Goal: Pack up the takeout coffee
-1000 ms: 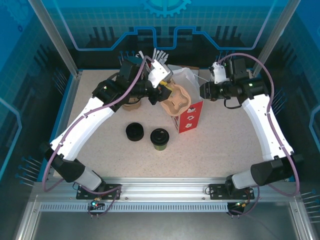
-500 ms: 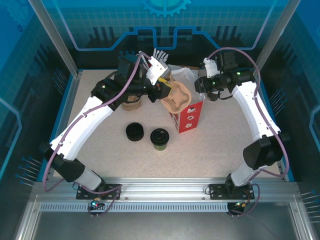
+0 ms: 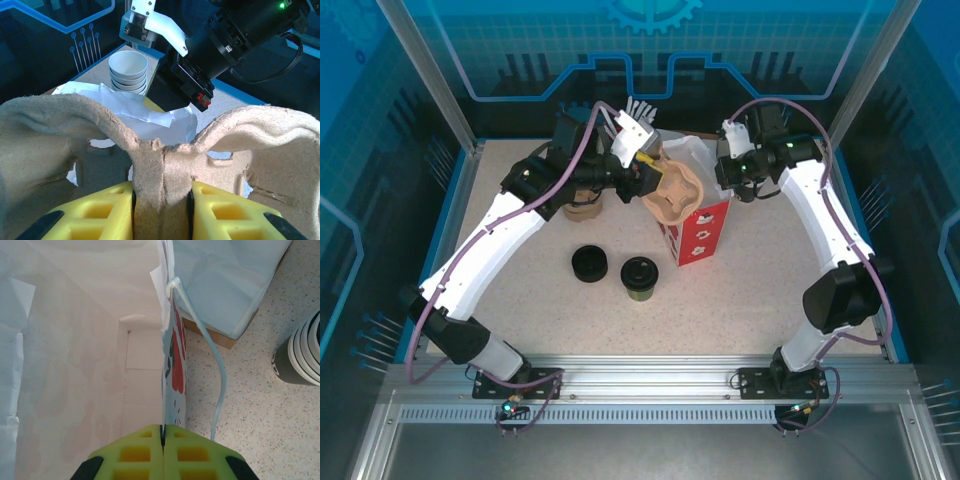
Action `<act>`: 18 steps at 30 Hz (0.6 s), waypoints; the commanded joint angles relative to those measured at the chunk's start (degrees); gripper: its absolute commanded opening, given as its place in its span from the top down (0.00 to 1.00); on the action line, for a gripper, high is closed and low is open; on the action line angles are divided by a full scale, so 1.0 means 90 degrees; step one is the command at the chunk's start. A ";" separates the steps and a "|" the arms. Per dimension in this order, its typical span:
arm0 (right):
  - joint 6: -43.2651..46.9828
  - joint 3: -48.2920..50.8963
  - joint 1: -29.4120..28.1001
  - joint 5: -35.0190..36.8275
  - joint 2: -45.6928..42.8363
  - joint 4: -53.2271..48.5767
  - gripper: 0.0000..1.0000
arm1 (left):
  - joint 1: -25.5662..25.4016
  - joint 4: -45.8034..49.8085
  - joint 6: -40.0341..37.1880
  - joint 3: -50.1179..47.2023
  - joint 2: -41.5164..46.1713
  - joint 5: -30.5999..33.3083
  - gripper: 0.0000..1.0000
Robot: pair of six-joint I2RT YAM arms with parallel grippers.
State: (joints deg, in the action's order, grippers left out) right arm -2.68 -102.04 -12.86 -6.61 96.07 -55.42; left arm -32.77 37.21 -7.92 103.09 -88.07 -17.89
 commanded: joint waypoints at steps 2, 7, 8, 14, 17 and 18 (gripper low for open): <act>0.0107 0.0164 -0.0067 -0.0099 -0.0549 -0.0211 1.00 | 0.0031 -0.0147 0.0348 0.0088 0.0012 -0.0320 0.71; 0.0039 0.0546 -0.0065 -0.0220 -0.1197 -0.0369 1.00 | 0.0020 -0.0122 0.0628 0.0108 0.0026 -0.0721 0.70; 0.0034 0.0650 -0.0075 -0.0266 -0.1351 -0.0394 1.00 | 0.0026 -0.0116 0.0669 0.0113 0.0028 -0.0815 0.70; -0.0087 0.1285 -0.0121 -0.0305 -0.2174 -0.0617 1.00 | -0.0078 -0.0187 0.0923 0.0020 0.0056 -0.1279 0.70; -0.0204 0.1543 -0.0124 -0.0390 -0.2517 -0.0667 1.00 | -0.0240 -0.0236 0.0924 -0.0041 0.0002 -0.1425 0.70; -0.0242 0.1593 -0.0121 -0.0445 -0.2597 -0.0682 1.00 | -0.0287 -0.0237 0.0911 -0.0046 -0.0032 -0.1473 0.70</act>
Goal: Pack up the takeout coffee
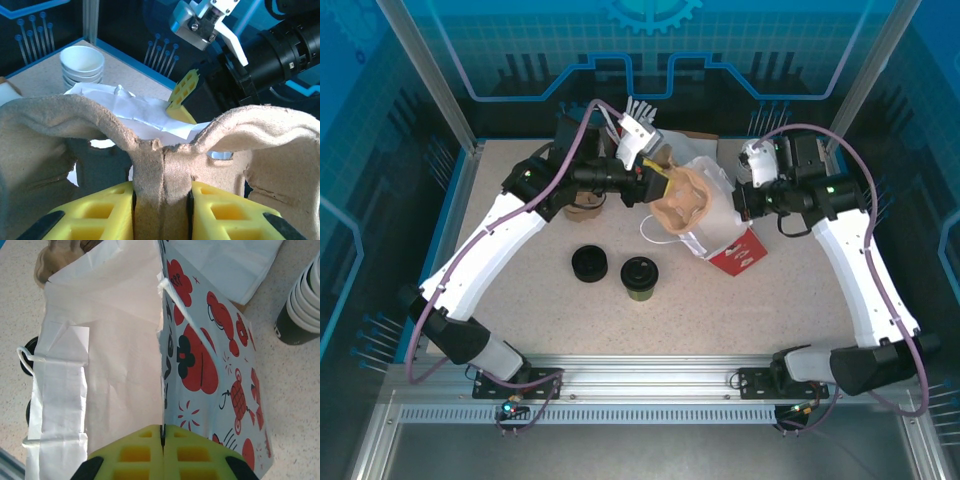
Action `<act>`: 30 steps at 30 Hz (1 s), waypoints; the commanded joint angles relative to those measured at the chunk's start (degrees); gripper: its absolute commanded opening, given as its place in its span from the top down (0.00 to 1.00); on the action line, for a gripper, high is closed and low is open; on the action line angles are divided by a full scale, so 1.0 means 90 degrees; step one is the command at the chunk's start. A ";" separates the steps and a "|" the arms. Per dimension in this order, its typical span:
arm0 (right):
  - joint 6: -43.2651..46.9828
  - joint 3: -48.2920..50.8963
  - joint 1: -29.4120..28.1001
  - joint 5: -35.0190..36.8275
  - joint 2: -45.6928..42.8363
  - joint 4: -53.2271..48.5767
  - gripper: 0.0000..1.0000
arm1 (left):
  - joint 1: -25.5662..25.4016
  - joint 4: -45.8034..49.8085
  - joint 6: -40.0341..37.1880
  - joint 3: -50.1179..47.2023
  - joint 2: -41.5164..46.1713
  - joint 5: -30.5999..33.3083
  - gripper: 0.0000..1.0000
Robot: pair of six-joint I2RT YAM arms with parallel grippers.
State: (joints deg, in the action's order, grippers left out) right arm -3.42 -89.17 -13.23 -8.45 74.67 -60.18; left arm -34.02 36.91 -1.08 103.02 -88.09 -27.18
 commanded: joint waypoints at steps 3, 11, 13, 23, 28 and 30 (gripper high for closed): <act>-0.0284 0.0281 -0.0097 -0.0420 -0.0455 -0.0178 1.00 | -0.0286 -0.0266 0.0159 -0.0088 -0.0154 -0.0596 0.70; -0.0432 0.0528 -0.0102 -0.0680 -0.0713 -0.0262 1.00 | -0.0439 -0.0266 0.0189 -0.0072 -0.0612 -0.1060 0.71; -0.0467 0.0615 -0.0102 -0.0726 -0.0763 -0.0223 1.00 | -0.0436 -0.0280 0.0170 -0.0094 -0.0706 -0.1127 0.71; -0.0516 0.0884 -0.0112 -0.0896 -0.0870 -0.0159 1.00 | -0.0439 -0.0077 -0.0236 -0.0095 -0.1267 -0.1250 0.71; -0.0544 0.0912 -0.0116 -0.0943 -0.0924 -0.0176 1.00 | -0.0436 0.0024 -0.0539 -0.0103 -0.1455 -0.1277 0.71; -0.0547 0.0919 -0.0112 -0.0956 -0.0924 -0.0188 1.00 | -0.0439 0.0075 -0.0679 -0.0113 -0.1516 -0.1267 0.71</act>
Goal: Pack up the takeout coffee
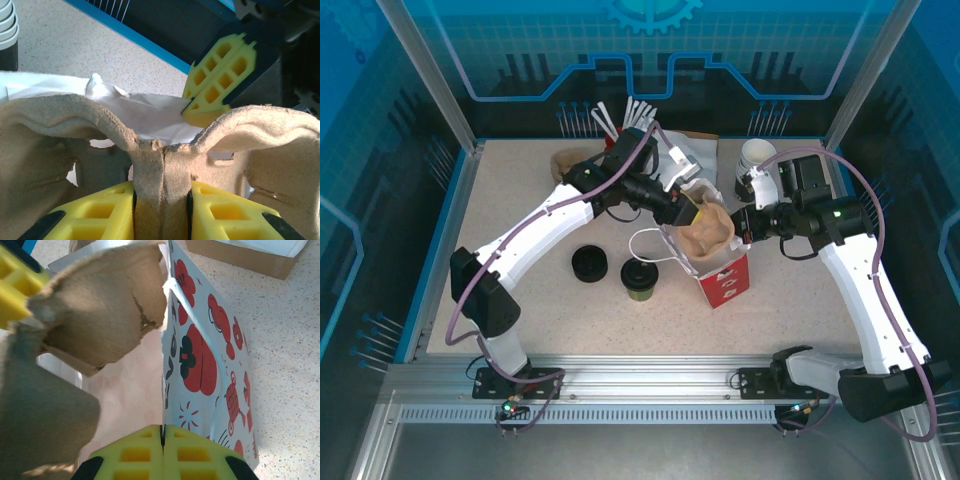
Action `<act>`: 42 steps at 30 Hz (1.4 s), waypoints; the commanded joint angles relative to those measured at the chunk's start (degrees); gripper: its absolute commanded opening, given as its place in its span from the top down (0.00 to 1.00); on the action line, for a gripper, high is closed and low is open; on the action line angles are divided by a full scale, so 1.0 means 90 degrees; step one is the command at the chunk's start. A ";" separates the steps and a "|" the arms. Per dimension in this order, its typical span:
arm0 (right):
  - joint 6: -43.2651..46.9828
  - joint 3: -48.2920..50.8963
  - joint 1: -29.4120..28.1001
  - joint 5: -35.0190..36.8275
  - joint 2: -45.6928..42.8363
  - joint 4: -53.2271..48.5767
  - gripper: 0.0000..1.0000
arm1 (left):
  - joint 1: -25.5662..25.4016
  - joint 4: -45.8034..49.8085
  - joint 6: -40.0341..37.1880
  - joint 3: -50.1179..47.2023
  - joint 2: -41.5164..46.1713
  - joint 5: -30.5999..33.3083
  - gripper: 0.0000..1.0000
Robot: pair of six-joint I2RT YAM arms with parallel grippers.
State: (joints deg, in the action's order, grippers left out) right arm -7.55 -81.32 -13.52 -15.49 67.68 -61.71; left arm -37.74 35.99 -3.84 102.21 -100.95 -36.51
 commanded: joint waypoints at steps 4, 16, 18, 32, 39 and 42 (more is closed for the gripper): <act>-0.0125 0.0073 -0.0080 -0.0195 -0.0157 -0.0047 1.00 | -0.0026 0.0314 -0.0677 -0.0031 -0.0218 -0.0184 0.71; -0.0290 0.0173 -0.0080 -0.0274 -0.0157 0.0024 1.00 | -0.0116 0.0515 -0.1181 0.0010 -0.0555 0.0286 0.71; -0.0357 0.0196 -0.0083 -0.0329 -0.0142 0.0050 1.00 | -0.0170 0.0502 -0.1206 0.0005 -0.0597 0.0388 0.71; -0.0810 0.0391 -0.0117 -0.0545 -0.0229 0.0213 1.00 | -0.0564 -0.0074 -0.1169 -0.0195 -0.0810 0.1203 0.71; -0.0924 0.0587 -0.0139 -0.0531 -0.0324 0.0352 1.00 | -0.0687 -0.0025 -0.1359 -0.0227 -0.0973 0.1248 0.71; -0.0938 0.0619 -0.0155 -0.0497 -0.0369 0.0345 1.00 | -0.0717 0.0001 -0.1465 -0.0266 -0.1019 0.1310 0.71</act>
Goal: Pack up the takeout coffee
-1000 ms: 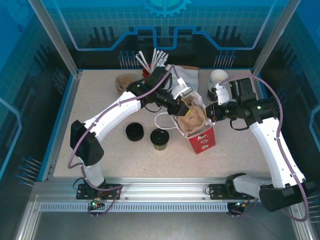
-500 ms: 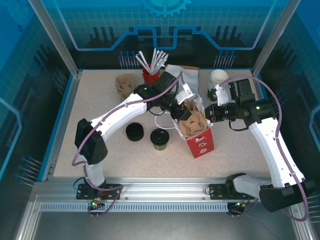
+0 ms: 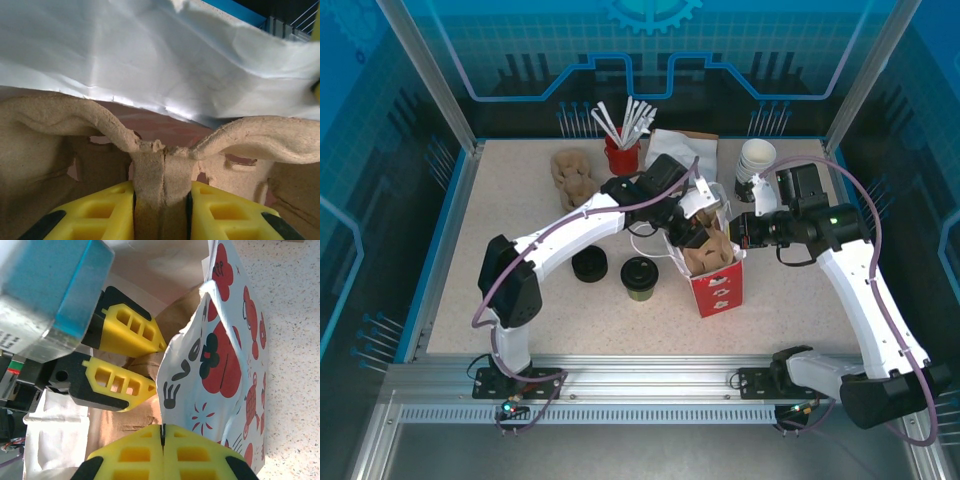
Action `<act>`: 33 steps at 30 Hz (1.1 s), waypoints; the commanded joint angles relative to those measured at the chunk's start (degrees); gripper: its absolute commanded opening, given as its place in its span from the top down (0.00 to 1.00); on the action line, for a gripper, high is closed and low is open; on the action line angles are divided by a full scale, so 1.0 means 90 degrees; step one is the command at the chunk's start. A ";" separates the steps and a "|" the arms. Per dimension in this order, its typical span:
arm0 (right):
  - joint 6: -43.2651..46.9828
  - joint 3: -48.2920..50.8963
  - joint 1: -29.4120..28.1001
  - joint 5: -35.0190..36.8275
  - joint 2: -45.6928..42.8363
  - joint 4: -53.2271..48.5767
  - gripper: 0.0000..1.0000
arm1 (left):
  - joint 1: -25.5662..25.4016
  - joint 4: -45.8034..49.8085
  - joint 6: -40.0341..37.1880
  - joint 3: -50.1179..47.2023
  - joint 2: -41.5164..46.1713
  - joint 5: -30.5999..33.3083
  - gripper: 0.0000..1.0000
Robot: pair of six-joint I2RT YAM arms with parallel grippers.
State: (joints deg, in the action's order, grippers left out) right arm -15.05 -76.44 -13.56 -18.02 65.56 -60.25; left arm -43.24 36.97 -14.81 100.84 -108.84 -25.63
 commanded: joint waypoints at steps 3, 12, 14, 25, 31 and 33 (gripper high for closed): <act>-0.0115 0.0097 -0.0158 -0.0142 -0.0199 0.0185 1.00 | -0.0158 -0.0022 -0.0423 -0.0110 -0.0207 0.0171 0.71; -0.0097 0.0159 -0.0176 0.0002 -0.0317 0.0147 1.00 | -0.0256 0.0052 -0.0591 -0.0032 -0.0472 0.0261 0.71; -0.0105 0.0173 -0.0181 0.0018 -0.0341 0.0151 1.00 | -0.0254 0.0033 -0.0608 -0.0041 -0.0522 0.0274 0.71; -0.0100 0.0238 -0.0195 0.0330 -0.0492 0.0035 1.00 | -0.0283 -0.0036 -0.0631 -0.0053 -0.0698 0.0291 0.71; -0.0017 0.0229 -0.0207 0.0486 -0.0497 -0.0070 1.00 | -0.0283 -0.0114 -0.0563 -0.0032 -0.0681 0.0202 0.68; -0.0008 0.0235 -0.0215 0.0494 -0.0497 -0.0074 1.00 | -0.0286 -0.0100 -0.0542 0.0010 -0.0676 0.0194 0.64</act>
State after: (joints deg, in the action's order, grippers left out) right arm -15.64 -74.56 -14.63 -14.06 62.19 -60.18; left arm -45.34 35.16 -19.55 100.73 -113.10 -23.38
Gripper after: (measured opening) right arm 0.066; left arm 0.345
